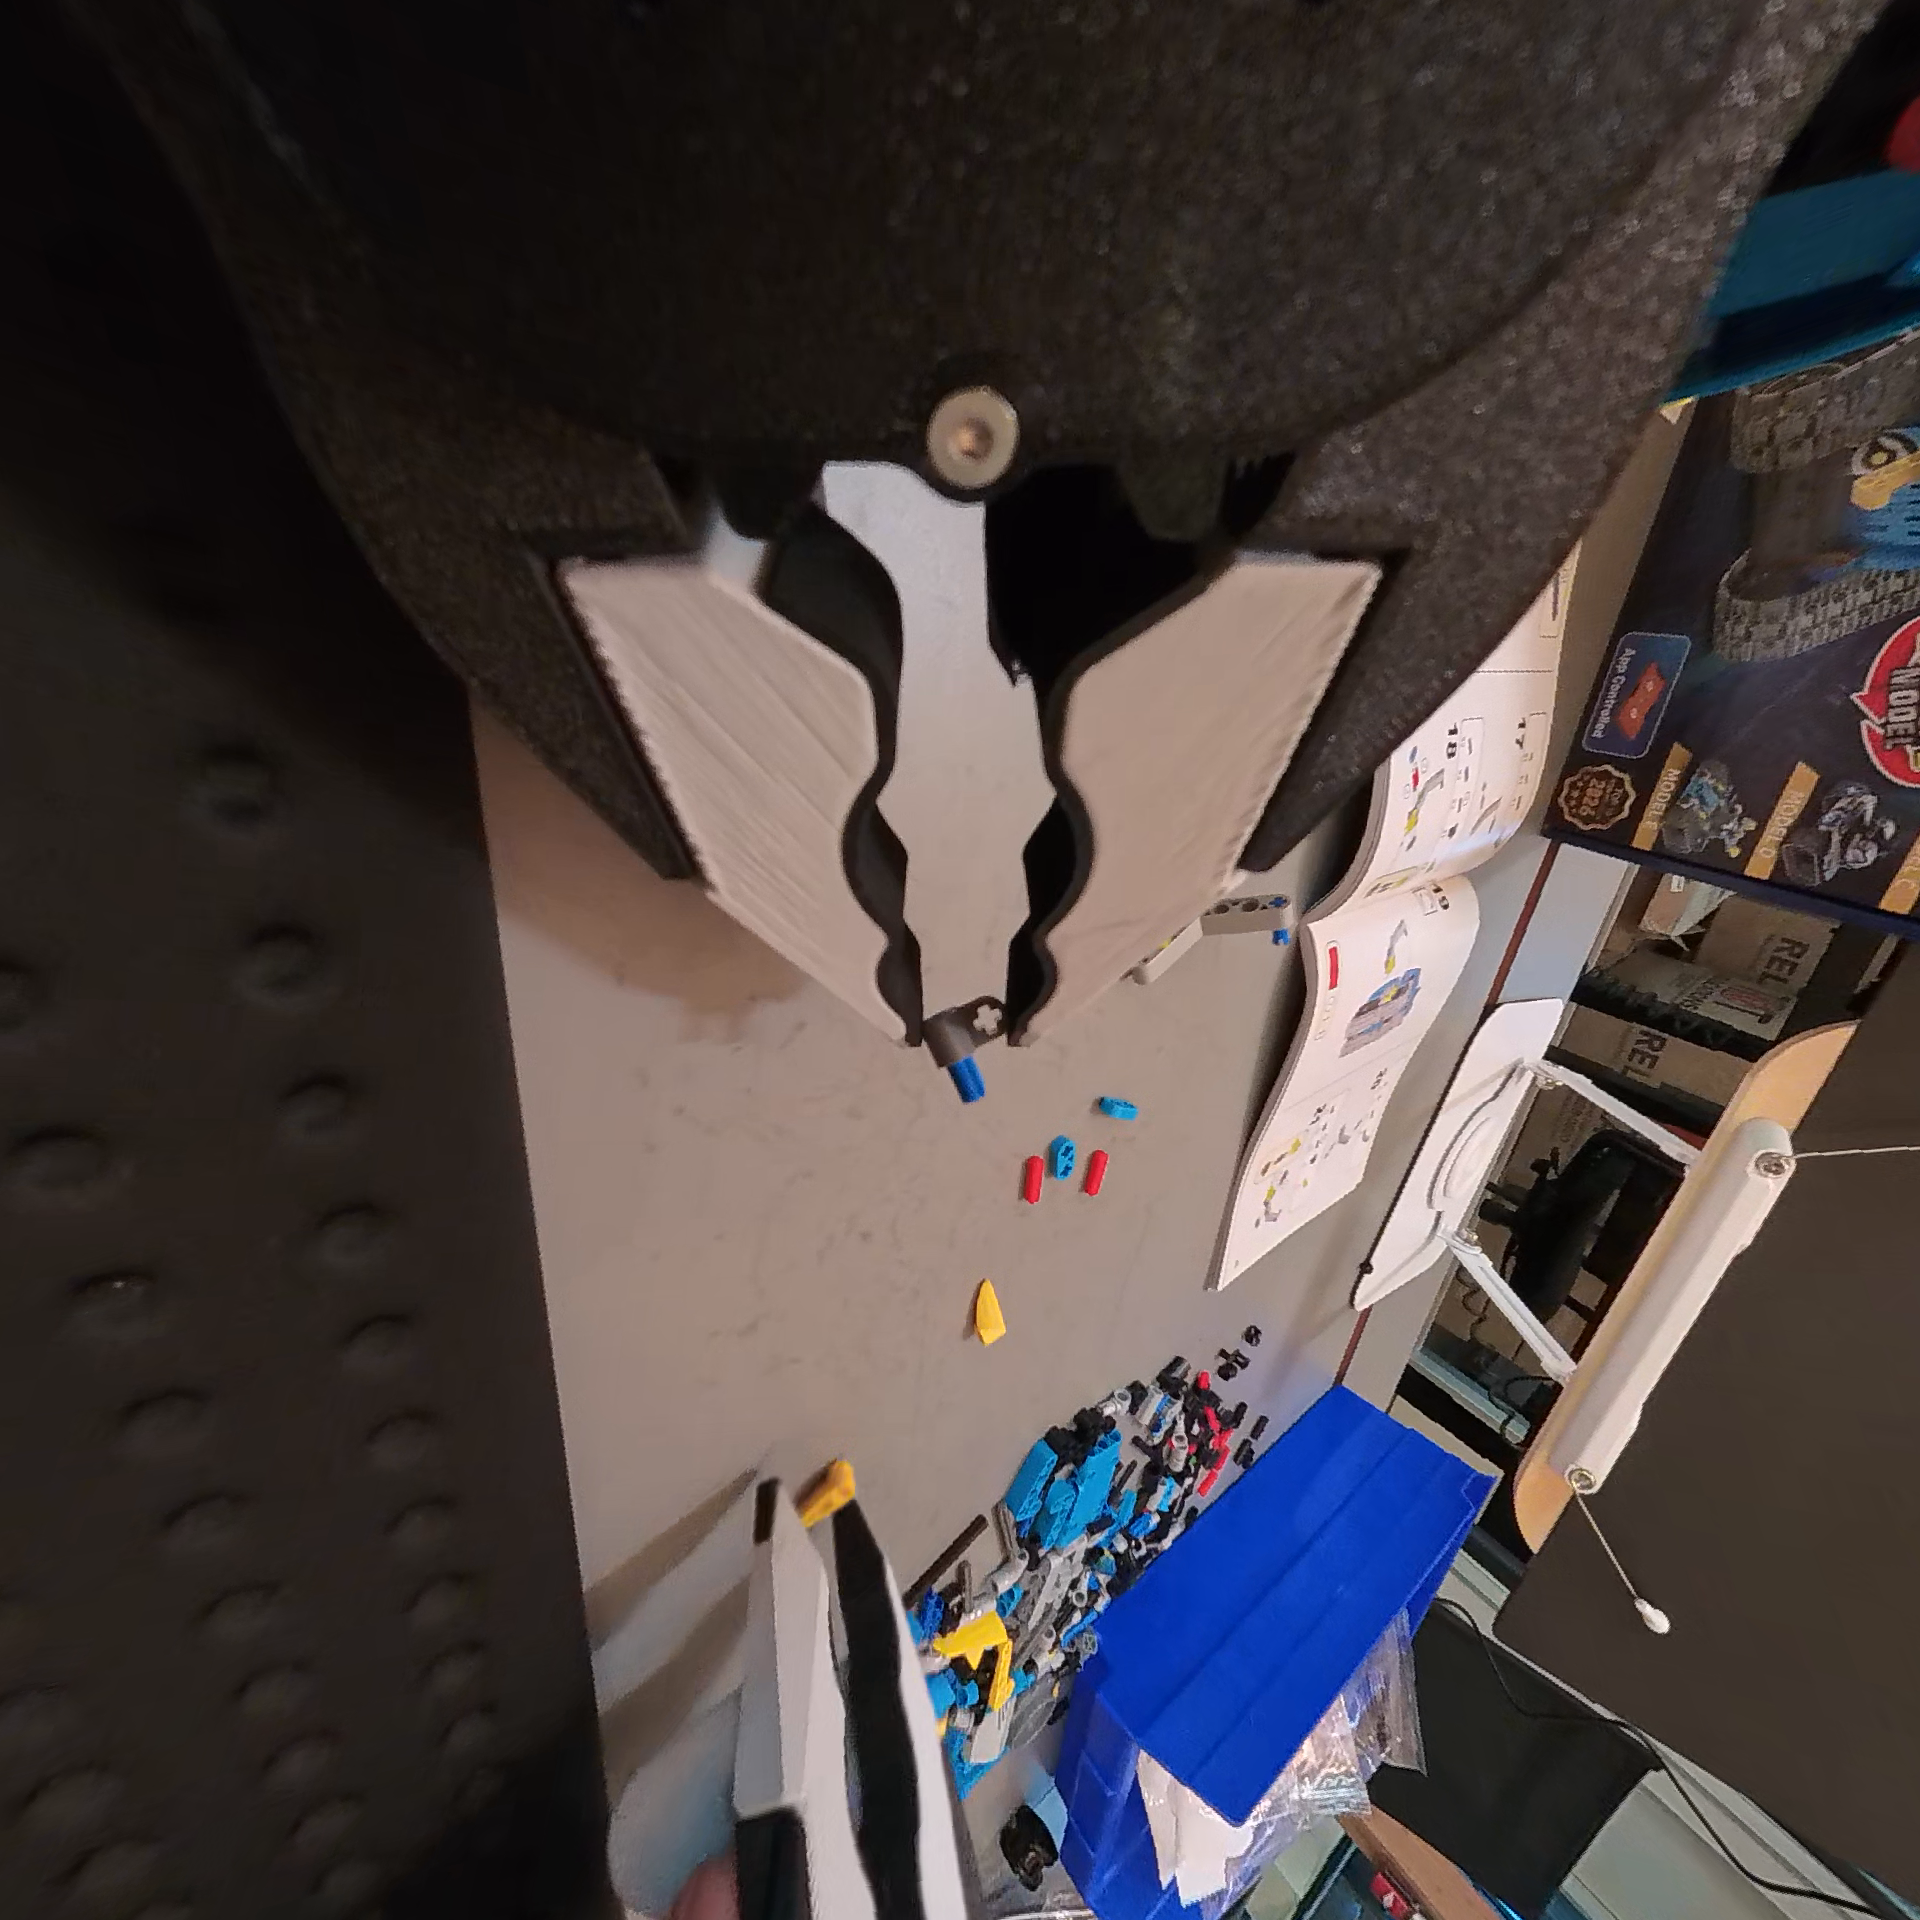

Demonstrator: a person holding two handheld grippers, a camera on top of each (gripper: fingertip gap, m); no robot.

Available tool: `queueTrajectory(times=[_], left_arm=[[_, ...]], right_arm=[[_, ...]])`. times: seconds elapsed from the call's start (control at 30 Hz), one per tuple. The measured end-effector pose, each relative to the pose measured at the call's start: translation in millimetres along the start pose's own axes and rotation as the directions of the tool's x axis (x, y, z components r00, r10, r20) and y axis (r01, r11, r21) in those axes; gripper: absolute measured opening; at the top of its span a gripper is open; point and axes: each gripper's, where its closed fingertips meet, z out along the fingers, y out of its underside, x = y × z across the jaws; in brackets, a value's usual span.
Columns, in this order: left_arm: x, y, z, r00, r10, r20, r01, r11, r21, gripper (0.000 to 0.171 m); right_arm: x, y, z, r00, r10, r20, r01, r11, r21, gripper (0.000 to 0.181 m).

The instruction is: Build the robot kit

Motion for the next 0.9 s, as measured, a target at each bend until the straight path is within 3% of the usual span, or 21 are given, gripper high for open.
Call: queueTrajectory(times=[0.13, 0.47, 0.7, 0.9], left_arm=[[0.3, 0.1, 0.1, 1.000, 0.002, -0.001, -0.002, 1.000, -0.001, 0.015], [0.3, 0.0, 0.0, 1.000, 0.003, -0.002, -0.003, 1.000, -0.001, 0.015], [0.9, 0.6, 0.3, 1.000, 0.006, -0.004, -0.006, 1.000, -0.005, 0.015], [1.0, 0.6, 0.3, 1.000, 0.009, -0.005, -0.009, 1.000, -0.005, 0.015]], right_arm=[[11.5, 3.3, -11.0, 0.999, 0.002, -0.046, -0.002, 1.000, -0.005, 0.033], [-14.2, 0.1, -7.6, 0.982, -0.176, -0.064, 0.173, 0.984, -0.046, 0.021], [-5.2, 0.5, -4.4, 0.988, -0.141, -0.065, 0.139, 0.990, -0.023, 0.023], [-1.0, 5.0, -8.4, 0.996, -0.089, 0.032, 0.088, 0.996, 0.033, 0.021]])
